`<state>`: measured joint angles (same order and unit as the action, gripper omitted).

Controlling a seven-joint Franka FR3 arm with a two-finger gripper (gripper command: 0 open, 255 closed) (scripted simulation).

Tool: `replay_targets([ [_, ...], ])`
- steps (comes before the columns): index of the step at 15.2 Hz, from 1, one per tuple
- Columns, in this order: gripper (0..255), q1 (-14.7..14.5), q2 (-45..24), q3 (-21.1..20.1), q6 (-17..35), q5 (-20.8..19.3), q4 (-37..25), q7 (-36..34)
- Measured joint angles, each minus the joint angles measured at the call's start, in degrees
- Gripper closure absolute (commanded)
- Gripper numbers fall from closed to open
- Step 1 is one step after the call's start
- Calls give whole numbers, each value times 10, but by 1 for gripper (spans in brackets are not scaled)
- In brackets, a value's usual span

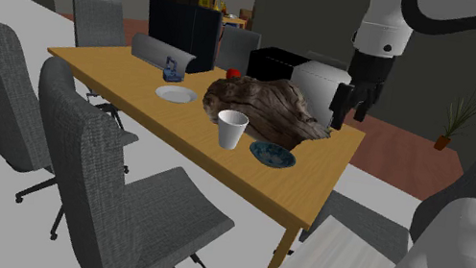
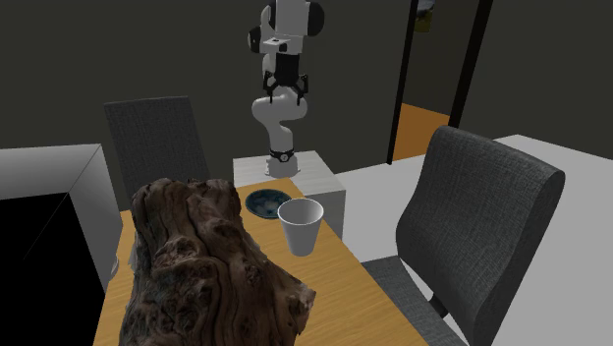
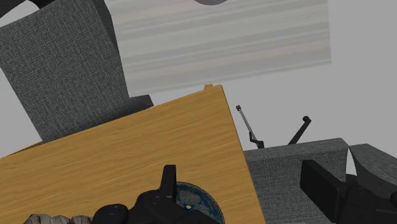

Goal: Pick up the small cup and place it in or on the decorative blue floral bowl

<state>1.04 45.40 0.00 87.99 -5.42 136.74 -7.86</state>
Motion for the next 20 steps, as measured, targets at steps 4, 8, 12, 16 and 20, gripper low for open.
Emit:
replay_targets([
  [4, 0, 0, -37, -3, 38, -1, 0, -7],
  [8, 0, -1, -121, -11, 94, -4, -29, -20],
  [12, 0, 1, -209, -15, 147, -12, -67, -28],
  [16, 0, 2, -295, -22, 192, -20, -108, -43],
  [20, 0, 2, -380, -27, 218, -30, -169, -55],
])
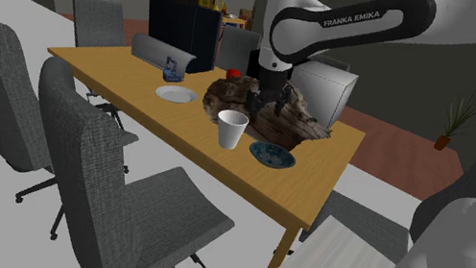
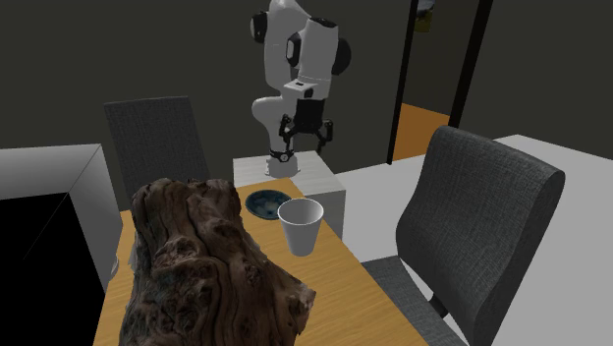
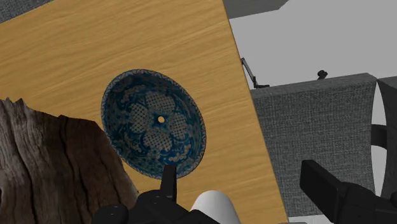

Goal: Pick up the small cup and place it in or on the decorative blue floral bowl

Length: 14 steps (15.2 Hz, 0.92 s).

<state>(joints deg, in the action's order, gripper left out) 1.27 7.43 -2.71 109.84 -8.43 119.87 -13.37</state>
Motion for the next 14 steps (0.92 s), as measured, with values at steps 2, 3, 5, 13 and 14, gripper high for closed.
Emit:
replay_targets([
  [2, 0, -1, -42, -3, 15, -6, -28, -9],
  [3, 0, -1, -65, -3, 20, -10, -46, -11],
  [5, 0, -3, -111, -5, 26, -16, -86, -18],
  [13, 0, -12, -294, -3, 22, -40, -275, -33],
  [14, 0, -14, -313, -3, 16, -41, -300, -32],
])
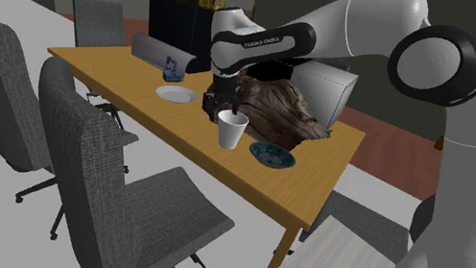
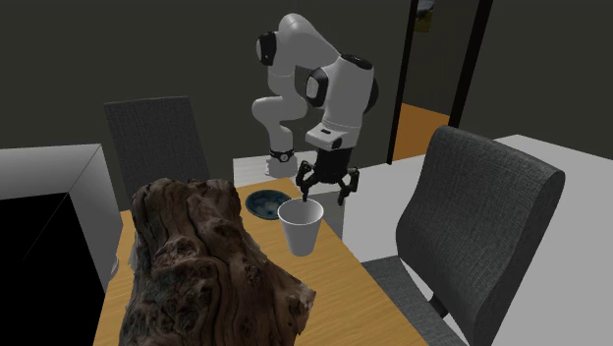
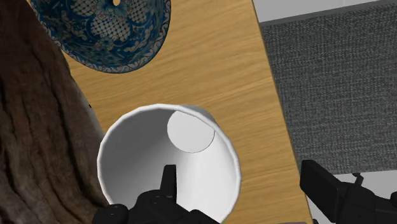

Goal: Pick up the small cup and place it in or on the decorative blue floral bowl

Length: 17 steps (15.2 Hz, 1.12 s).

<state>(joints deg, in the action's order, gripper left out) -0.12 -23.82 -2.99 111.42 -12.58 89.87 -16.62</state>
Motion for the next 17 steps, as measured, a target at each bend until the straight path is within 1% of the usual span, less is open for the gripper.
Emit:
replay_targets([
  [2, 0, -1, -18, 1, 6, -2, -12, -2],
  [8, 0, 4, -36, 4, 41, -6, 4, -2],
  [14, 0, 4, -37, 4, 47, -6, 9, -4],
  [15, 255, 4, -37, 4, 47, -6, 9, -4],
  [17, 255, 4, -37, 4, 47, -6, 9, -4],
])
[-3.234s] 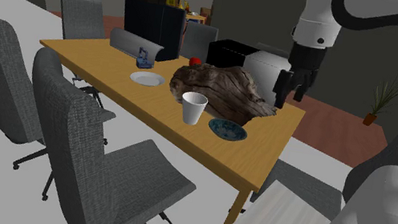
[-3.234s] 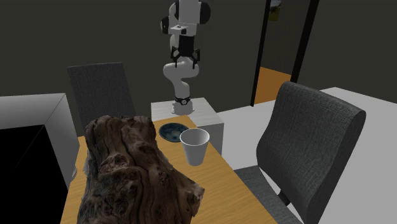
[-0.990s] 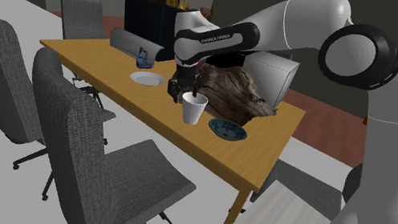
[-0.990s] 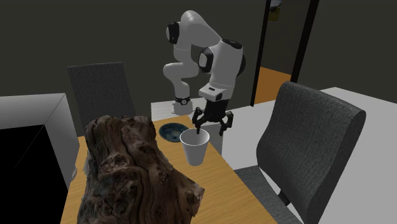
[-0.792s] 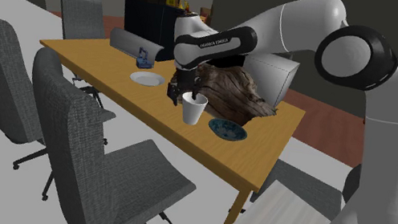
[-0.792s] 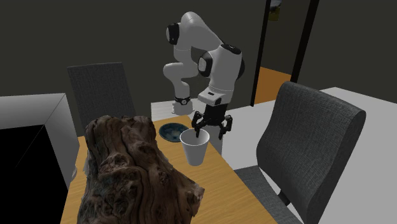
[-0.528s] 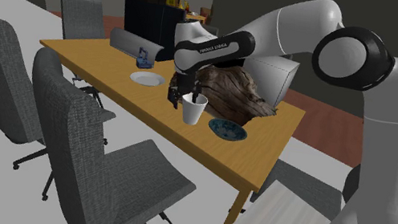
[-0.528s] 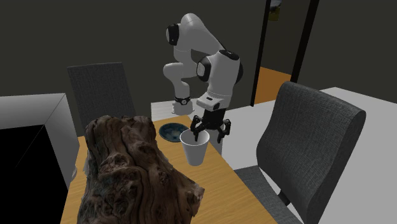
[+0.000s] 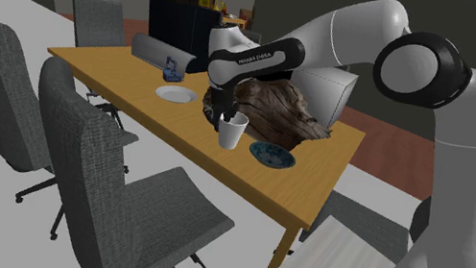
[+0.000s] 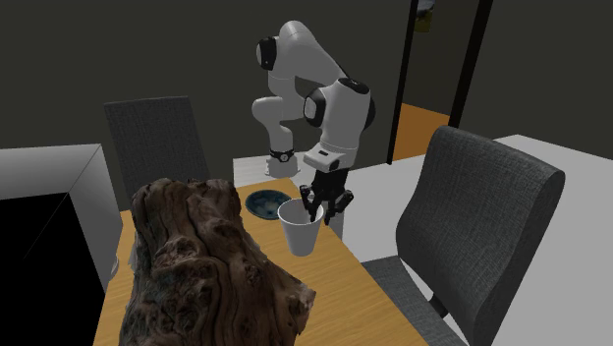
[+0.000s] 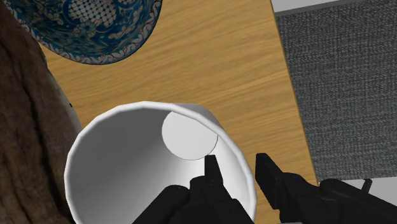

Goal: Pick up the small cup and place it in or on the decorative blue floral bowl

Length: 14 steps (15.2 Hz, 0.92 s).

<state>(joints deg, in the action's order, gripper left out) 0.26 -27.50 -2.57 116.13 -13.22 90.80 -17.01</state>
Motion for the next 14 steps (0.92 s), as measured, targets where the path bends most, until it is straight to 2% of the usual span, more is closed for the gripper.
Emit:
replay_targets([
  [8, 255, 0, 0, 0, 0, 0, 0, 0],
  [14, 255, 0, 13, -1, -32, 3, -19, 7],
])
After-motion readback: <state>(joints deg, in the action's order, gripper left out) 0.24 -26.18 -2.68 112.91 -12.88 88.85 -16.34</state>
